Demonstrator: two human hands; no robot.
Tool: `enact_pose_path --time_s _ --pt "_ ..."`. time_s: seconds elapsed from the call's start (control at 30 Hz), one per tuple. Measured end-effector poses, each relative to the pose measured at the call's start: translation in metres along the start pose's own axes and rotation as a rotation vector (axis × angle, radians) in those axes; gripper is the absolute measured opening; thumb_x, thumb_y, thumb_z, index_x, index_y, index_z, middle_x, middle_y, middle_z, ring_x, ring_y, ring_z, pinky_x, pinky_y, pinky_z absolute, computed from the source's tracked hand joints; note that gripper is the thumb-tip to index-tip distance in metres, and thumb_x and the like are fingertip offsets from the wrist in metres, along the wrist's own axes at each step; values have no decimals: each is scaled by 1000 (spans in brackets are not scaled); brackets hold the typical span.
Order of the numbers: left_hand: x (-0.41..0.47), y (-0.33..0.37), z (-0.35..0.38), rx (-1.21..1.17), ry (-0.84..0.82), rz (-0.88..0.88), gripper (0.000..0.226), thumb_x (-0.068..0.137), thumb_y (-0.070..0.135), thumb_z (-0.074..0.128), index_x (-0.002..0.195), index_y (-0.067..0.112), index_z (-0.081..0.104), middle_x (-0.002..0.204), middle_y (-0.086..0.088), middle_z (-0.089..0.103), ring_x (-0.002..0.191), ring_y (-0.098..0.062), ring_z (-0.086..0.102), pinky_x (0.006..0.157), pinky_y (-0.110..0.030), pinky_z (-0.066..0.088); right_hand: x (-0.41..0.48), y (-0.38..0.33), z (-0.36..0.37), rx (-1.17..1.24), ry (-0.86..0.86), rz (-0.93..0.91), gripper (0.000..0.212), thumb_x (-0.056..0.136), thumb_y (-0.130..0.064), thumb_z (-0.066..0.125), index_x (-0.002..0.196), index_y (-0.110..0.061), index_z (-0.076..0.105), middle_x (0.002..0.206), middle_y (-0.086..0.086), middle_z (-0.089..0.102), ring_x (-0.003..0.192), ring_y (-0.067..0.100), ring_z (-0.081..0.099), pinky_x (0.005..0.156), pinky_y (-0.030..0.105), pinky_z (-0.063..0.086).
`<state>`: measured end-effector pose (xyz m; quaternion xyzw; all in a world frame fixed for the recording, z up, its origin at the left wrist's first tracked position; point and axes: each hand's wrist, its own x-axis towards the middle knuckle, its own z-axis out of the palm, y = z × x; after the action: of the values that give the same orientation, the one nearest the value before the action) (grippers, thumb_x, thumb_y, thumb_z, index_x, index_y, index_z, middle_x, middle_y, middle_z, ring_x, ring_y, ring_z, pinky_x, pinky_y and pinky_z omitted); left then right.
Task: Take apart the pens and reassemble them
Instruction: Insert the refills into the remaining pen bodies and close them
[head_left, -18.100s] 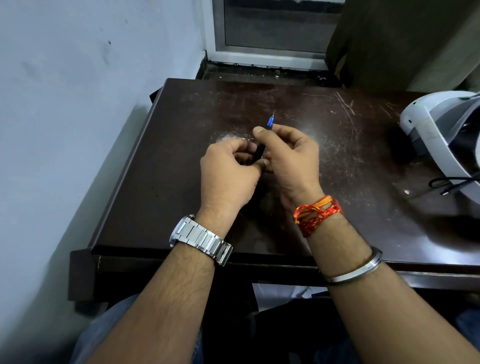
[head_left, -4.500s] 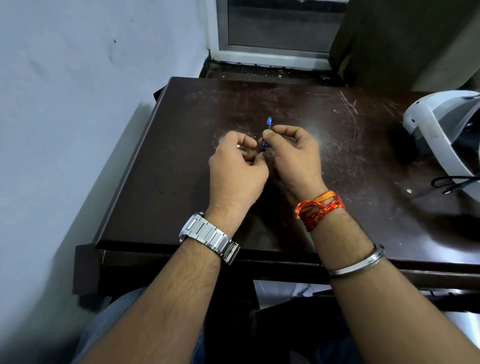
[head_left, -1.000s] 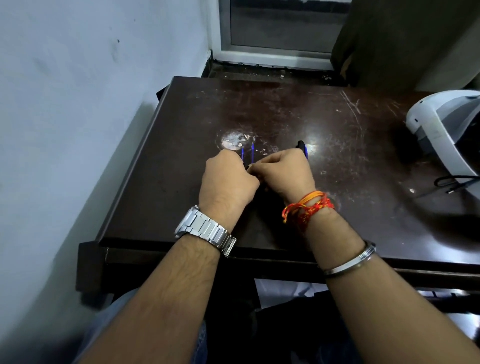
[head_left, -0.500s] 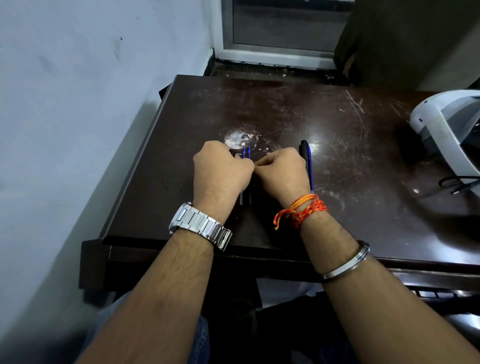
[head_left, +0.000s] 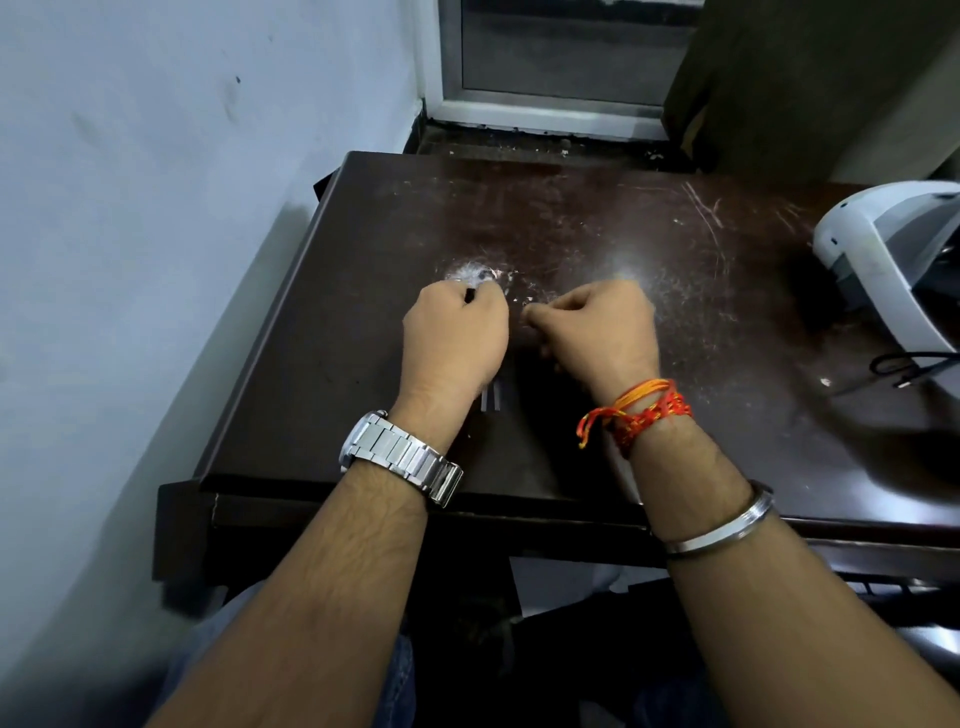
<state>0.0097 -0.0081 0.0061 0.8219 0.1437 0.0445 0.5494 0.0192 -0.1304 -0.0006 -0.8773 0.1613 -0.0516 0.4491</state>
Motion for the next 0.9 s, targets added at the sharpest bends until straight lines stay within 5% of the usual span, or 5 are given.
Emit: enact_pose_path --time_s 0.07,0.23,0.47,0.6,0.9 --pt "0 1 5 -130 -62 -32 28 85 20 50 68 1 60 54 0 52 51 -21 50 49 -34 45 6 5 -11 18 39 47 27 76 -27 72 52 -15 68 45 0 65 43 11 60 52 30 53" --pt "-6 3 10 -319 -201 -76 16 93 6 65 85 19 69 80 2 59 49 0 58 54 -27 58 12 15 -37 -29 138 99 24 74 -19 70 50 -15 67 43 0 64 33 5 56 50 24 52" --pt "-13 2 11 -292 -159 -29 14 78 13 86 85 19 76 79 -1 67 70 -17 69 63 -32 63 12 15 -48 -130 128 158 12 77 -12 66 72 -9 76 73 16 74 74 29 74 72 43 64" --pt "-10 -2 13 -140 -58 70 21 67 28 93 70 32 72 68 13 71 69 -3 69 64 -17 56 14 18 -49 -158 113 162 13 77 -8 63 77 -4 75 79 20 74 82 33 74 76 44 63" --pt "-6 -8 17 -131 -52 80 24 63 32 94 65 32 70 52 24 65 56 8 63 59 -14 51 16 24 -49 -215 52 174 18 79 -9 62 89 1 72 97 24 71 96 34 70 82 45 61"
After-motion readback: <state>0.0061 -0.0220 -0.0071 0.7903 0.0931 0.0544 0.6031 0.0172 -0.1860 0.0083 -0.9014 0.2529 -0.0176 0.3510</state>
